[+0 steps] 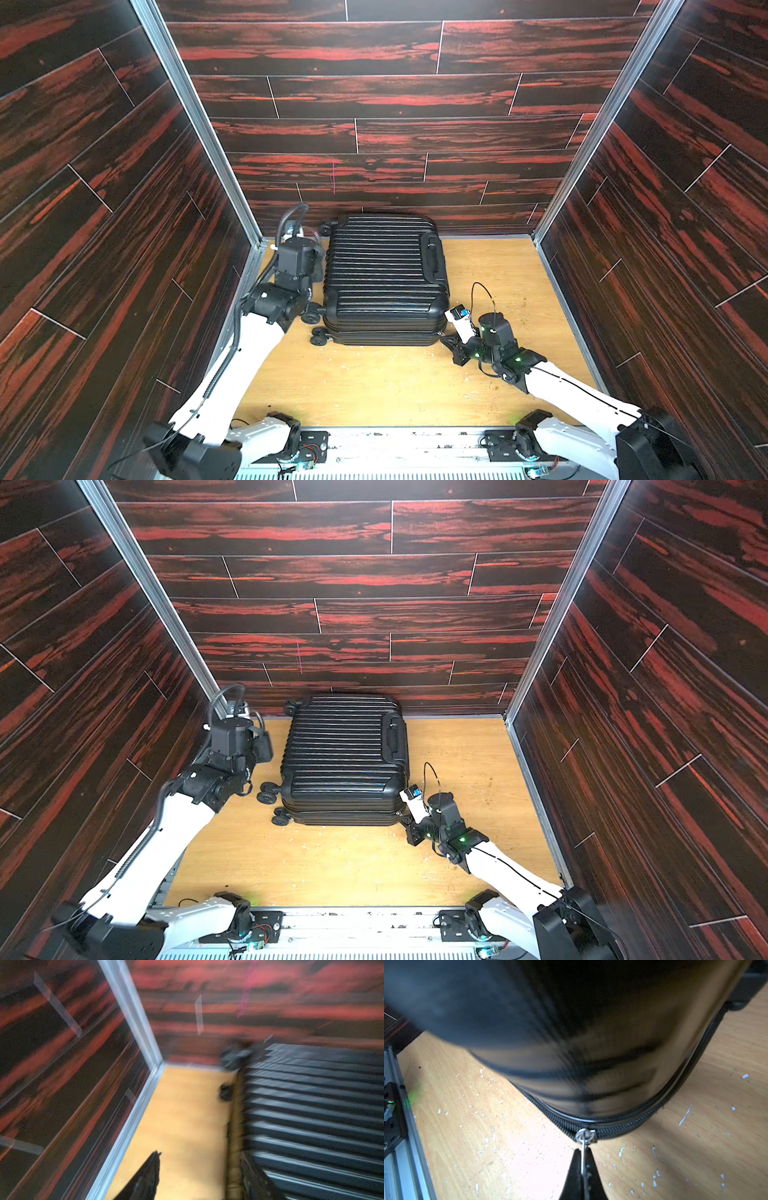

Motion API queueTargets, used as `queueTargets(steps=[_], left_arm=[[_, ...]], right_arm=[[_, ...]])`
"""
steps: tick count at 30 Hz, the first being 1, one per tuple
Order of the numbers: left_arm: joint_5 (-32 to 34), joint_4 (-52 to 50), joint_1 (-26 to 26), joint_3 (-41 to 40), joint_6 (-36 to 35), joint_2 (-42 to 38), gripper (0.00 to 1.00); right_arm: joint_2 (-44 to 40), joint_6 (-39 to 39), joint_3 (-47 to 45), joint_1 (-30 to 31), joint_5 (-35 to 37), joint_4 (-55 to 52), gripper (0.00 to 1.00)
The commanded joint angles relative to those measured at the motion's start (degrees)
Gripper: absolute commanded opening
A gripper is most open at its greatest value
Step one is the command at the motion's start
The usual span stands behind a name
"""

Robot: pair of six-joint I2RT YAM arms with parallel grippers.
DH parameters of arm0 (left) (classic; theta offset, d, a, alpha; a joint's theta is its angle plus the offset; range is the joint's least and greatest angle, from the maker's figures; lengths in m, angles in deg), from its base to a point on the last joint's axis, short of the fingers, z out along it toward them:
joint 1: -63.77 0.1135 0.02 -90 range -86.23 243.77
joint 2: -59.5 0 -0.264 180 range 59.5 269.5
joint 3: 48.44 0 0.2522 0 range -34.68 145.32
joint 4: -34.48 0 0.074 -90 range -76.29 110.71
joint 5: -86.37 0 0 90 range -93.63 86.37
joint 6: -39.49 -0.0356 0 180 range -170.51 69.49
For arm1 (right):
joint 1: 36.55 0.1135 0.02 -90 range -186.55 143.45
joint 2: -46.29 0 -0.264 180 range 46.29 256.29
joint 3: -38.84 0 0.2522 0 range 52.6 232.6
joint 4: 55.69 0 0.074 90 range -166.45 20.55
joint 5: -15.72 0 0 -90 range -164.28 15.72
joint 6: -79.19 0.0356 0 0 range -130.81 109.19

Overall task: Close the suitcase zippers
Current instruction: Zip the zipper on the suitcase, then adjust the suitcase at the center of the board.

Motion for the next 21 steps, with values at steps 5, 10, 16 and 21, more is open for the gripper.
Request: queueTargets(steps=[5, 10, 16, 21], left_arm=[[-1.8, -10.8, 7.5, -1.6, 3.6, 7.3, 0.56], [-8.3, -14.3, 7.9, 0.4, 1.5, 12.1, 0.52], [-16.8, -22.3, 7.9, 3.5, -3.2, 16.3, 0.48], [-25.7, -25.7, 7.8, 1.9, -4.8, 15.6, 0.47]], right_arm=[[0.0, 0.0, 0.9, 0.4, -1.3, 2.3, 0.00], [-0.5, -0.1, 1.0, 0.5, -1.1, 2.0, 0.00], [-0.8, -0.4, 1.2, 0.5, 1.6, 1.7, 0.00], [-0.8, -0.4, 1.7, 0.5, 5.9, 1.4, 0.00]])
